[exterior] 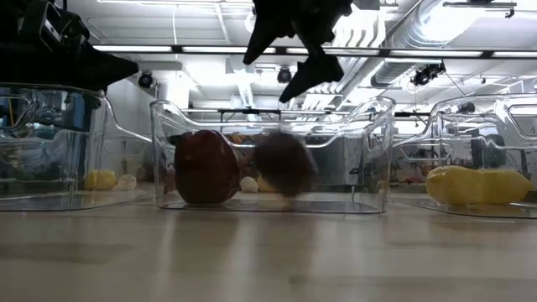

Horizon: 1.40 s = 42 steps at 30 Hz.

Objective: Sort produce into baskets
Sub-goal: Put the top red apple into the center transparent bin

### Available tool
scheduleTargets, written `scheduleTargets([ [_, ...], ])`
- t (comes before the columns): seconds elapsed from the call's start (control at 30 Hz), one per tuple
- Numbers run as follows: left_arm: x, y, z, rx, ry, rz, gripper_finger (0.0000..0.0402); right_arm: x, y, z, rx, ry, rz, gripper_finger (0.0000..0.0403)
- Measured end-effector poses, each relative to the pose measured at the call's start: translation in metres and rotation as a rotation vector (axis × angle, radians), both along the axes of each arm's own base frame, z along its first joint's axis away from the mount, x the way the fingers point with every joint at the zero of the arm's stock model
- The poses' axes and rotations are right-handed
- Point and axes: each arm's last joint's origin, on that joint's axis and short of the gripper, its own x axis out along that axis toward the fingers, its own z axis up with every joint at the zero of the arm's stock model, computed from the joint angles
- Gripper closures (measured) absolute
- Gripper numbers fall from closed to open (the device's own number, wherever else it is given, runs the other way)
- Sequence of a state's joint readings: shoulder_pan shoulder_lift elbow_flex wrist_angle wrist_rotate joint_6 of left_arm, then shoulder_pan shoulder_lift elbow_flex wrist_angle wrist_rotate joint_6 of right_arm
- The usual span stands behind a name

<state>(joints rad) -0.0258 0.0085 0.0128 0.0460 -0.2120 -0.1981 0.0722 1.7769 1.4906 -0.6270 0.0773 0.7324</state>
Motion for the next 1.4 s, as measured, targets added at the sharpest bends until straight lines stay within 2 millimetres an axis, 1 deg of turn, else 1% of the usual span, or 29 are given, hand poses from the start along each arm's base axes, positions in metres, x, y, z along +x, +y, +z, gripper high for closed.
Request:
scheduleTargets([
  [0.07, 0.0, 0.0, 0.0, 0.0, 0.0, 0.0, 0.0402, -0.001, -0.007, 0.006, 0.04, -0.012, -0.003, 0.0022],
  [0.13, 0.0, 0.0, 0.0, 0.0, -0.001, 0.0, 0.0402, -0.002, -0.018, 0.018, 0.07, -0.04, 0.013, 0.0036],
  [0.23, 0.0, 0.0, 0.0, 0.0, -0.002, 0.0, 0.0402, -0.013, -0.037, 0.054, 0.015, -0.153, 0.019, 0.0047],
  [0.27, 0.0, 0.0, 0.0, 0.0, -0.003, 0.0, 0.0402, -0.019, -0.043, 0.066, -0.021, -0.189, 0.011, 0.0049],
  [0.33, 0.0, 0.0, 0.001, 0.017, -0.002, 0.001, 0.0402, -0.035, -0.056, 0.084, -0.088, -0.222, -0.007, 0.0049],
  [0.47, 0.0, 0.0, 0.0, 0.058, 0.008, 0.006, 0.0402, -0.064, -0.078, 0.096, -0.172, -0.144, -0.051, 0.0049],
  [0.57, 0.0, 0.001, 0.002, 0.012, -0.02, 0.024, 0.0402, -0.081, -0.088, 0.101, -0.228, -0.086, -0.027, 0.0049],
  [0.6, 0.0, 0.001, 0.003, -0.025, -0.036, 0.026, 0.0402, -0.086, -0.09, 0.101, -0.243, -0.062, -0.013, 0.0049],
  [0.67, -0.001, 0.001, 0.008, -0.179, -0.124, 0.009, 0.0402, -0.093, -0.094, 0.099, -0.261, -0.026, 0.018, 0.0049],
  [0.77, -0.006, 0.004, 0.025, -0.328, -0.349, 0.083, 0.0402, -0.106, -0.098, 0.094, -0.285, 0.0, 0.052, 0.0049],
  [0.87, -0.012, 0.009, 0.039, -0.375, -0.529, 0.185, 0.0402, -0.121, -0.104, 0.084, -0.298, 0.013, 0.056, 0.0049],
  [0.93, -0.013, 0.01, 0.044, -0.382, -0.578, 0.198, 0.0402, -0.129, -0.107, 0.072, -0.295, -0.005, 0.047, 0.0049],
  [0.97, -0.012, 0.01, 0.045, -0.4, -0.575, 0.198, 0.0402, -0.132, -0.109, 0.065, -0.282, -0.026, 0.046, 0.0049],
  [1.03, -0.009, 0.01, 0.054, -0.444, -0.564, 0.202, 0.0402, -0.138, -0.112, 0.053, -0.241, -0.098, 0.049, 0.0049],
  [1.07, -0.005, 0.01, 0.055, -0.453, -0.508, 0.206, 0.0402, -0.139, -0.113, 0.048, -0.214, -0.146, 0.049, 0.0049],
  [1.1, 0.001, 0.011, 0.051, -0.456, -0.436, 0.233, 0.0402, -0.14, -0.114, 0.042, -0.182, -0.183, 0.051, 0.0049],
  [1.13, 0.005, 0.011, 0.056, -0.451, -0.406, 0.252, 0.0402, -0.141, -0.115, 0.037, -0.145, -0.217, 0.05, 0.0049],
  [1.2, 0.01, 0.013, 0.072, -0.406, -0.397, 0.278, 0.0401, -0.14, -0.116, 0.029, -0.083, -0.277, 0.035, 0.0049],
  [1.23, 0.014, 0.015, 0.083, -0.38, -0.405, 0.3, 0.0402, -0.139, -0.116, 0.028, -0.064, -0.305, 0.024, 0.0049],
  [1.27, 0.018, 0.017, 0.09, -0.346, -0.385, 0.317, 0.0402, -0.139, -0.116, 0.027, -0.048, -0.334, 0.013, 0.0049],
  [1.33, 0.029, 0.022, 0.095, -0.292, -0.288, 0.353, 0.0402, -0.136, -0.115, 0.025, -0.022, -0.373, -0.011, 0.0049],
  [1.4, 0.036, 0.026, 0.104, -0.259, -0.231, 0.344, 0.0402, -0.132, -0.115, 0.026, -0.009, -0.414, -0.023, 0.0049],
])
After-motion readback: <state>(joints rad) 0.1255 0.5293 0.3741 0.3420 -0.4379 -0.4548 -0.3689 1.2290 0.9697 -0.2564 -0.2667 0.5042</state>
